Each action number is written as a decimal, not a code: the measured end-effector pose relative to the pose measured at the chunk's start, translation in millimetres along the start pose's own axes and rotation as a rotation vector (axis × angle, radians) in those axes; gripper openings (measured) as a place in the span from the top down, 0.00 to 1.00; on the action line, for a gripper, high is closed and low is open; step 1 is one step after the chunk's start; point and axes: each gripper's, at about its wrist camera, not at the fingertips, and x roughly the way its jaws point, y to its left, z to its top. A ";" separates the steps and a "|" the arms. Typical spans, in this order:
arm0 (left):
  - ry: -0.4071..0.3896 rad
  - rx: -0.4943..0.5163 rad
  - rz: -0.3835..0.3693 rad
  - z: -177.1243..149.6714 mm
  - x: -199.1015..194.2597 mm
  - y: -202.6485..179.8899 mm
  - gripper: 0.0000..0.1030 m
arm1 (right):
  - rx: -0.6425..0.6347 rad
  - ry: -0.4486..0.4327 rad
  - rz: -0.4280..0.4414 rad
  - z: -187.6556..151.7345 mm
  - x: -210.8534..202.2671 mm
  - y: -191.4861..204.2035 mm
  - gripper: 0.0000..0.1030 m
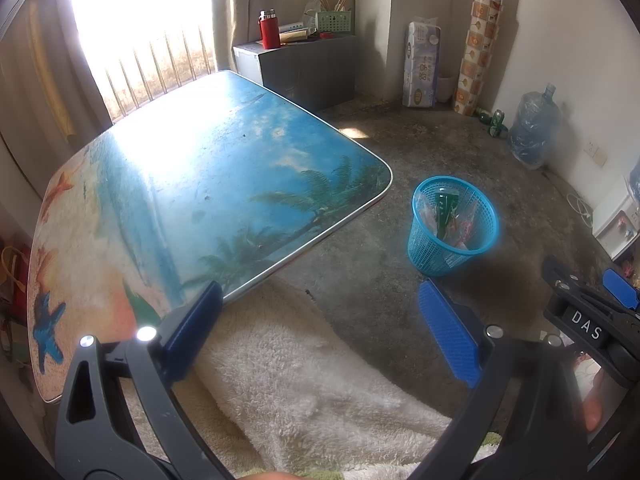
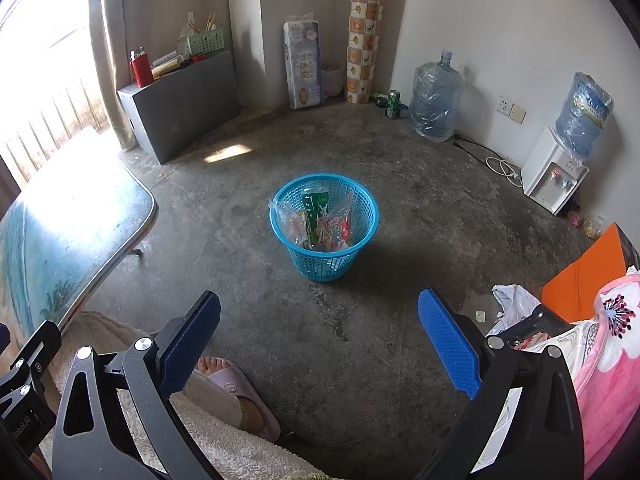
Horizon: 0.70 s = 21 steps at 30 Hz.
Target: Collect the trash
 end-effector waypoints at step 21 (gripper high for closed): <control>-0.001 0.001 0.001 0.1 -0.1 0.3 0.08 | 0.000 -0.001 0.000 -0.2 -0.9 -0.1 0.06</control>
